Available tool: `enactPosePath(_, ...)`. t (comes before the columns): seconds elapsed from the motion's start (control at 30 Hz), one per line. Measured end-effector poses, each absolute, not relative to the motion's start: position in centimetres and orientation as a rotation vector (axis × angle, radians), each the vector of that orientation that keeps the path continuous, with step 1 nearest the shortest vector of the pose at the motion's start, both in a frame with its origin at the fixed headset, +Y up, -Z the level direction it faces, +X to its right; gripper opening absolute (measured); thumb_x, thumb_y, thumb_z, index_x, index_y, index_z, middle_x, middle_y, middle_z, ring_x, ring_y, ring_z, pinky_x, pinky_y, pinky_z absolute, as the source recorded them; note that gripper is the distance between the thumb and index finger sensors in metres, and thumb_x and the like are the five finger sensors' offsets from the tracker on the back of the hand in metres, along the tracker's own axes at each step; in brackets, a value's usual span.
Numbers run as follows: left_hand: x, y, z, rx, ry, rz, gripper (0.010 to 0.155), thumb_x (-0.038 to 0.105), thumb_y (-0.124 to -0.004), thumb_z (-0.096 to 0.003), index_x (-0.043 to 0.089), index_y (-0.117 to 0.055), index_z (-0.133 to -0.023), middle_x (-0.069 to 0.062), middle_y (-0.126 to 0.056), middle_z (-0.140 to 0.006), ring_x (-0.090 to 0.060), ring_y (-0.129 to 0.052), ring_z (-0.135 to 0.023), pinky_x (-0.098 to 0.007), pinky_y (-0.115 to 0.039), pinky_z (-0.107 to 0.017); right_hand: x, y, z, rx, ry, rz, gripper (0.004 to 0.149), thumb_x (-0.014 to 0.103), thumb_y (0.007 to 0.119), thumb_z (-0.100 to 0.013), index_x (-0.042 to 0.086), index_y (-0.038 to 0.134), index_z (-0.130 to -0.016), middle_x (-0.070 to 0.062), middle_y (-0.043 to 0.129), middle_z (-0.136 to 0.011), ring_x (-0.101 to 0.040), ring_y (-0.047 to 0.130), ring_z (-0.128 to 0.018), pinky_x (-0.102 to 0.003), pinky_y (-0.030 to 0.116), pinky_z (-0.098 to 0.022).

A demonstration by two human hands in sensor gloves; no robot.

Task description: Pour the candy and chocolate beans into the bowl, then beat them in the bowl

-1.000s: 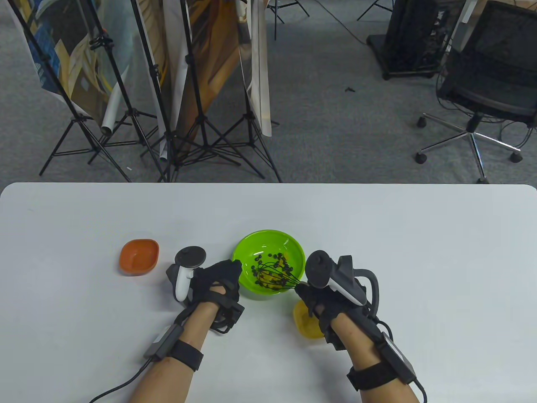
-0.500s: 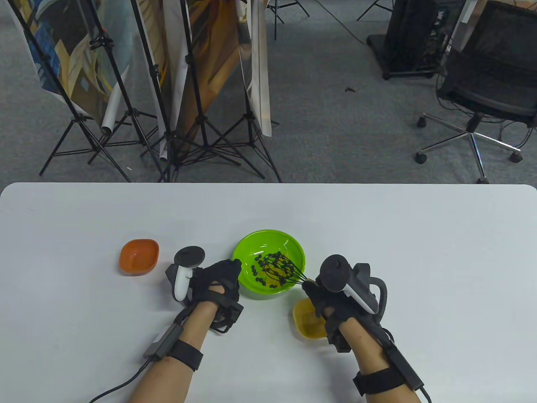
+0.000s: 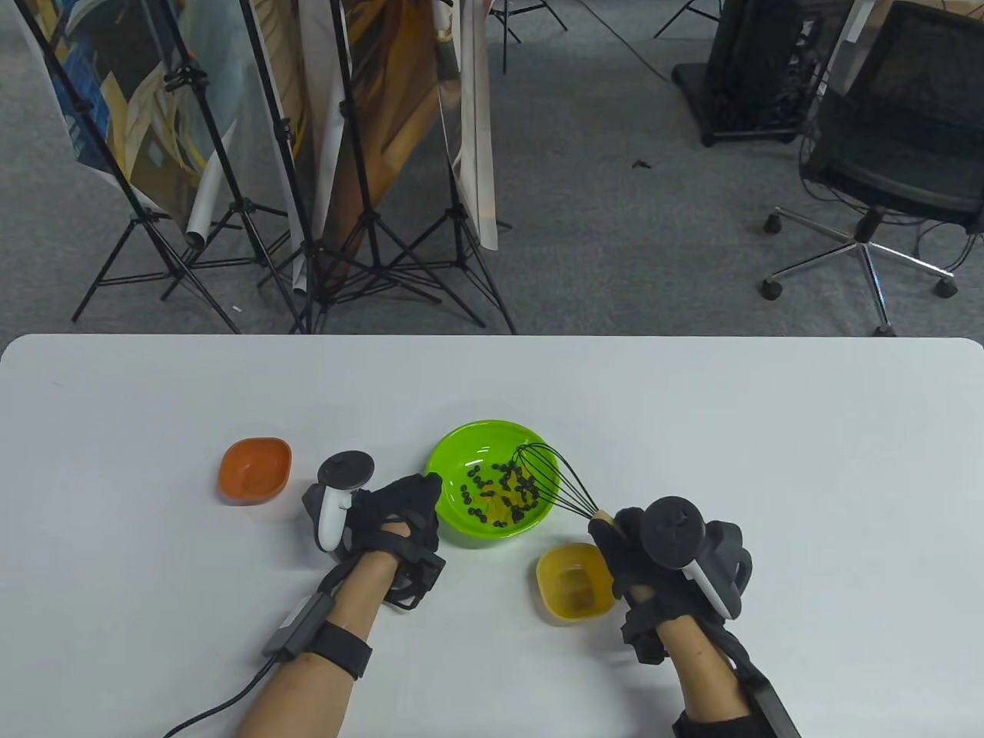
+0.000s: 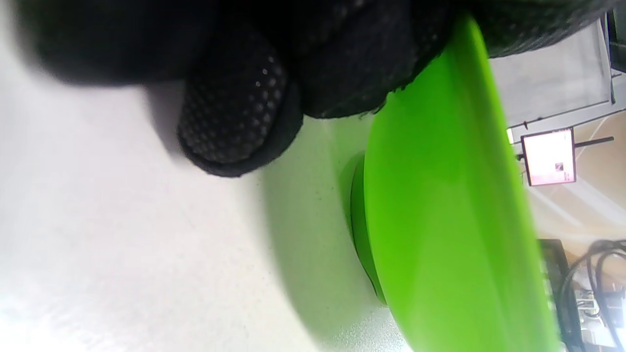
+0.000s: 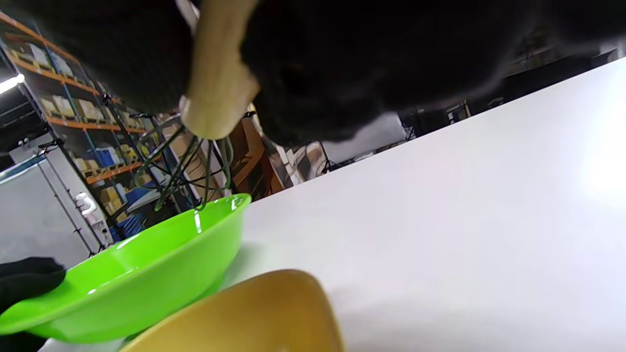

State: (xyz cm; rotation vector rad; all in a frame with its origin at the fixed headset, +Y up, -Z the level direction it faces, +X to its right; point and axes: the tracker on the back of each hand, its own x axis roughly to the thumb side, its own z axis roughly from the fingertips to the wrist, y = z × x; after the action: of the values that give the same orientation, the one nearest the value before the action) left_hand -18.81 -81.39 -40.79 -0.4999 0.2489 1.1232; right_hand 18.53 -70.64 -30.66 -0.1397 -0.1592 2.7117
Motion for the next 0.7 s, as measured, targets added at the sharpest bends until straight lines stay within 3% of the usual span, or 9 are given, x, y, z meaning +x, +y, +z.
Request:
enactPosePath(0.2, -18.8, -81.4, -40.8, -0.499, 0.25, 1.123, 0.047, 0.06, -0.07, -0.0428, 0.021, -0.084, -0.065, 0.01, -0.098, -0.032, -0.017, -0.107, -0.033, -0.031, -0.092, -0.021, 19.1, -72.2, -30.6, -0.161, -0.065, 2.711, 0.06, 0.057, 0.079, -0.045, 0.008, 0.09, -0.078, -0.008, 0.1, -0.039, -0.02, 0.095, -0.006, -0.042, 0.088, -0.003)
enactPosePath(0.4, -18.9, -81.4, -40.8, -0.502, 0.251, 1.128, 0.048, 0.06, -0.07, -0.0428, 0.021, -0.084, -0.065, 0.01, -0.098, -0.033, -0.017, -0.107, -0.034, -0.031, -0.092, -0.021, 19.1, -71.8, -30.3, -0.128, -0.212, 2.634, 0.06, 0.056, 0.081, -0.044, 0.007, 0.091, -0.076, -0.008, 0.1, -0.037, -0.019, 0.095, -0.004, -0.042, 0.088, -0.002)
enactPosePath(0.5, -18.9, -81.4, -40.8, -0.502, 0.252, 1.128, 0.048, 0.061, -0.07, -0.0428, 0.021, -0.084, -0.065, 0.011, -0.098, -0.033, -0.017, -0.107, -0.034, -0.031, -0.092, -0.021, 18.7, -72.4, -30.6, -0.124, -0.047, 2.718, 0.06, 0.056, 0.081, -0.045, 0.007, 0.091, -0.077, -0.008, 0.1, -0.038, -0.02, 0.095, -0.005, -0.042, 0.088, -0.002)
enactPosePath(0.7, -18.9, -81.5, -40.8, -0.503, 0.253, 1.131, 0.048, 0.061, -0.07, -0.0427, 0.021, -0.084, -0.065, 0.011, -0.098, -0.033, -0.017, -0.107, -0.034, -0.031, -0.092, -0.021, 18.6, -72.4, -30.6, -0.123, -0.064, 2.716, 0.06, 0.056, 0.08, -0.045, 0.008, 0.091, -0.078, -0.008, 0.1, -0.038, -0.02, 0.095, -0.005, -0.042, 0.088, -0.003)
